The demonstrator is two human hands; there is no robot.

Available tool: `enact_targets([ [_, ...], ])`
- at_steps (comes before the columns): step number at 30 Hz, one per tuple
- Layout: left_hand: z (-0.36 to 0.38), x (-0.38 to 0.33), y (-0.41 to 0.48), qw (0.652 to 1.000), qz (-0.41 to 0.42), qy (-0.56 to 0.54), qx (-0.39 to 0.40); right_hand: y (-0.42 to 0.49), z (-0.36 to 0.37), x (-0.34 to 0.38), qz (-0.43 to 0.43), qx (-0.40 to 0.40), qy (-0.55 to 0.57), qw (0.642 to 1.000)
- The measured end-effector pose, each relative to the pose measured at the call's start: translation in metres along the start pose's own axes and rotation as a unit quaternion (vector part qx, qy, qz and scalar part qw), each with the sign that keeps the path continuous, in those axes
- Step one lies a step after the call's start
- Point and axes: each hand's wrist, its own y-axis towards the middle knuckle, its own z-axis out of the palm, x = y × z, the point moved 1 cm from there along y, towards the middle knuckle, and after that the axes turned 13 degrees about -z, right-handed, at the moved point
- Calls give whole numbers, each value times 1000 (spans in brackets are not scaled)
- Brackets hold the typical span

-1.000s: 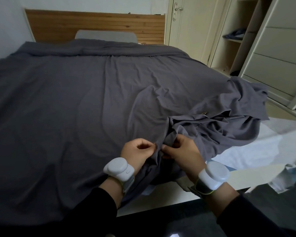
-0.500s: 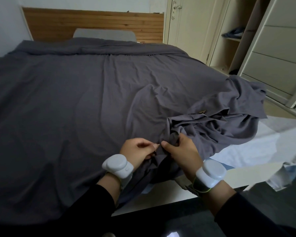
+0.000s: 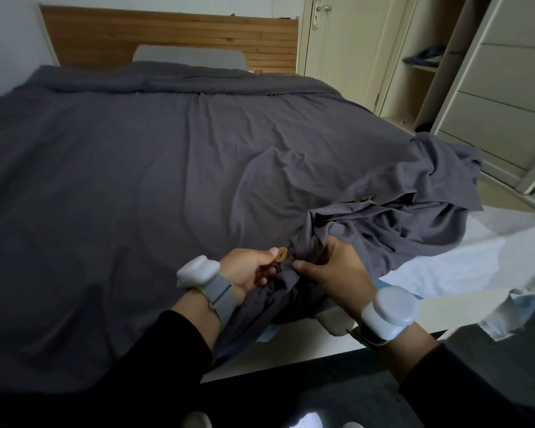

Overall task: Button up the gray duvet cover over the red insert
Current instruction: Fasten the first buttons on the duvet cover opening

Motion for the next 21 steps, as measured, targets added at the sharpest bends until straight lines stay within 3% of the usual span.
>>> enact_targets([
  [3,-1,2,-3,999,-26,-3,43,-1,0,1,-14,4,-34,999],
  [6,-1,4,-8,991,55,123,-25,-6,8,2,-12,4,-78,997],
  [10,-11,2,-24,904,229,326,-160,-4,14,7,72,-39,78,994],
  [15,-55,0,-48,787,153,576,-162,10,9,28,159,-115,345,918],
  [16,-64,3,-50,779,141,588,-164,15,6,33,158,-120,378,904],
  [18,-81,8,-59,799,142,553,-189,27,-2,41,151,-119,424,885],
  [21,-98,3,-77,811,189,488,-262,49,-18,51,118,-137,471,863],
])
